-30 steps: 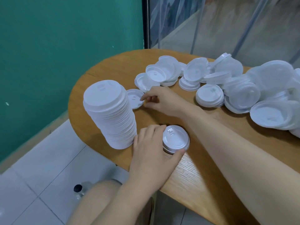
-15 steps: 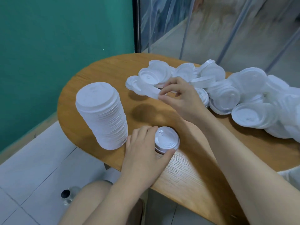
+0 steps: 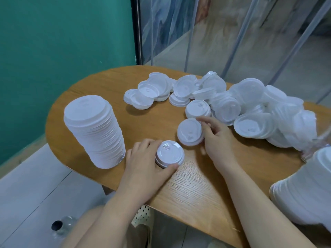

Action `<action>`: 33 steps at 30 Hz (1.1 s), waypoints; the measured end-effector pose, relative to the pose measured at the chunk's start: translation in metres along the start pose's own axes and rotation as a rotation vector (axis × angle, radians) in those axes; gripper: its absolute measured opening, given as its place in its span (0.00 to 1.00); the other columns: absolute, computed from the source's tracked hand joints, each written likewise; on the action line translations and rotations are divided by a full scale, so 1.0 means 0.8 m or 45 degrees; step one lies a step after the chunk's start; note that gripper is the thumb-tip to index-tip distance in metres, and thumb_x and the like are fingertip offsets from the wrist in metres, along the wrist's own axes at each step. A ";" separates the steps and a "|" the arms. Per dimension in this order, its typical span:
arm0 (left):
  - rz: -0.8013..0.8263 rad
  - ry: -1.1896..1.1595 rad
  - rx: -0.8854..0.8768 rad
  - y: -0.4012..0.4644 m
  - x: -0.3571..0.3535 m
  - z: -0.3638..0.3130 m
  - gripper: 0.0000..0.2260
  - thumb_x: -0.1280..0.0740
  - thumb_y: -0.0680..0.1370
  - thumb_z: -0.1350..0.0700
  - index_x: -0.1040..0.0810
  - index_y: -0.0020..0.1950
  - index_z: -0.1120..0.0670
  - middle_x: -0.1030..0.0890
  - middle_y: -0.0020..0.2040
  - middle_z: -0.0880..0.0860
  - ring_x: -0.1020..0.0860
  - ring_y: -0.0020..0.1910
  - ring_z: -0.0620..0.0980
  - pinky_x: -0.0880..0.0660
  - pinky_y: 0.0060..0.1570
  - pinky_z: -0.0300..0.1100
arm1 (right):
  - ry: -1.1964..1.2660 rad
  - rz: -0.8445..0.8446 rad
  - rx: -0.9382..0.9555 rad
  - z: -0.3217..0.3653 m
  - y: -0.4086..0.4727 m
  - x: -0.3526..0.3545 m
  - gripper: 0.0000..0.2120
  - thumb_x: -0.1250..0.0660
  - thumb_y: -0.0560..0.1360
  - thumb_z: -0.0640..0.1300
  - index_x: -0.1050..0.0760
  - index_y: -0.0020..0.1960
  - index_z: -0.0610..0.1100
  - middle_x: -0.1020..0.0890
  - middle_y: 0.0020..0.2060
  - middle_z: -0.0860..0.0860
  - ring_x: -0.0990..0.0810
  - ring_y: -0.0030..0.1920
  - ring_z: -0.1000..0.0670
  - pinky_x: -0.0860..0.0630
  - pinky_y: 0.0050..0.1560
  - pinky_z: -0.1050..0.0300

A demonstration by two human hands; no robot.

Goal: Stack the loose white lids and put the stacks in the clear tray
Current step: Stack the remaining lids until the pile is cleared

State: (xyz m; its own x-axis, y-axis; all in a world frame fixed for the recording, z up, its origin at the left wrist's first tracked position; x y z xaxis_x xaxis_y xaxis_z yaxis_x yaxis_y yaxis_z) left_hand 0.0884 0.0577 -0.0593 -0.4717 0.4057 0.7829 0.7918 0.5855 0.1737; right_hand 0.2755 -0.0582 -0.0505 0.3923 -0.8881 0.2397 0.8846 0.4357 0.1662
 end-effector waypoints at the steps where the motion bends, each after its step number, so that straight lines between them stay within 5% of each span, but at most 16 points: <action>1: -0.003 0.000 -0.010 0.001 -0.001 0.000 0.30 0.29 0.72 0.33 0.28 0.71 0.42 0.30 0.61 0.37 0.35 0.63 0.40 0.39 0.65 0.43 | -0.021 0.021 -0.027 0.000 0.001 0.003 0.11 0.36 0.83 0.42 0.16 0.57 0.51 0.14 0.43 0.55 0.20 0.38 0.55 0.26 0.44 0.59; 7: 0.025 0.005 -0.023 0.007 -0.004 0.005 0.33 0.30 0.72 0.32 0.29 0.73 0.42 0.31 0.62 0.37 0.37 0.63 0.39 0.38 0.68 0.44 | -0.336 0.355 0.015 0.001 -0.002 0.007 0.21 0.25 0.75 0.49 0.22 0.67 0.53 0.18 0.53 0.59 0.21 0.46 0.64 0.29 0.47 0.73; 12: 0.013 -0.037 -0.004 0.007 -0.002 0.007 0.33 0.26 0.71 0.34 0.29 0.73 0.42 0.29 0.63 0.35 0.35 0.64 0.38 0.38 0.68 0.42 | -0.536 0.496 0.114 -0.006 -0.002 0.016 0.36 0.19 0.69 0.56 0.28 0.73 0.56 0.23 0.62 0.62 0.24 0.56 0.63 0.30 0.51 0.70; 18: -0.019 -0.159 0.001 0.003 0.001 0.007 0.25 0.22 0.68 0.38 0.28 0.60 0.36 0.26 0.55 0.31 0.31 0.59 0.35 0.36 0.65 0.43 | -0.478 0.372 0.113 0.005 -0.003 0.024 0.29 0.17 0.67 0.55 0.25 0.64 0.58 0.22 0.56 0.64 0.23 0.50 0.66 0.28 0.47 0.73; 22: -0.003 -0.219 0.003 0.007 0.002 0.008 0.29 0.22 0.67 0.37 0.22 0.66 0.40 0.24 0.58 0.34 0.30 0.61 0.37 0.33 0.66 0.47 | -0.167 0.565 0.067 0.012 -0.013 0.011 0.29 0.15 0.65 0.47 0.21 0.63 0.58 0.17 0.58 0.59 0.19 0.59 0.57 0.22 0.57 0.60; 29: 0.064 -0.281 0.142 0.008 0.002 0.014 0.45 0.23 0.63 0.34 0.35 0.77 0.40 0.25 0.60 0.35 0.30 0.66 0.43 0.31 0.70 0.49 | -0.392 0.762 0.154 0.010 -0.023 -0.004 0.32 0.17 0.66 0.52 0.23 0.68 0.58 0.20 0.60 0.65 0.23 0.63 0.64 0.26 0.63 0.65; 33: 0.089 -0.270 0.144 0.007 0.001 0.015 0.44 0.23 0.63 0.33 0.34 0.77 0.38 0.26 0.63 0.38 0.30 0.67 0.43 0.30 0.70 0.47 | -0.510 0.835 0.189 0.008 -0.027 -0.008 0.34 0.18 0.67 0.57 0.25 0.70 0.60 0.21 0.63 0.65 0.27 0.66 0.66 0.32 0.62 0.70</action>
State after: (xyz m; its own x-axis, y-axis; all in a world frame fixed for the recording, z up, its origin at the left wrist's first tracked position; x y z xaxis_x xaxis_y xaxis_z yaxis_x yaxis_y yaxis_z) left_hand 0.0878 0.0699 -0.0646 -0.4975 0.5795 0.6455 0.7825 0.6209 0.0458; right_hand 0.2522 -0.0608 -0.0496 0.6775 -0.3341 0.6552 0.4493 0.8933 -0.0091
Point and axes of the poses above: each hand's wrist, its own y-axis towards the middle knuckle, its own x-axis out of the back of the hand, z = x × y, the point moved 3 cm from there along y, towards the middle knuckle
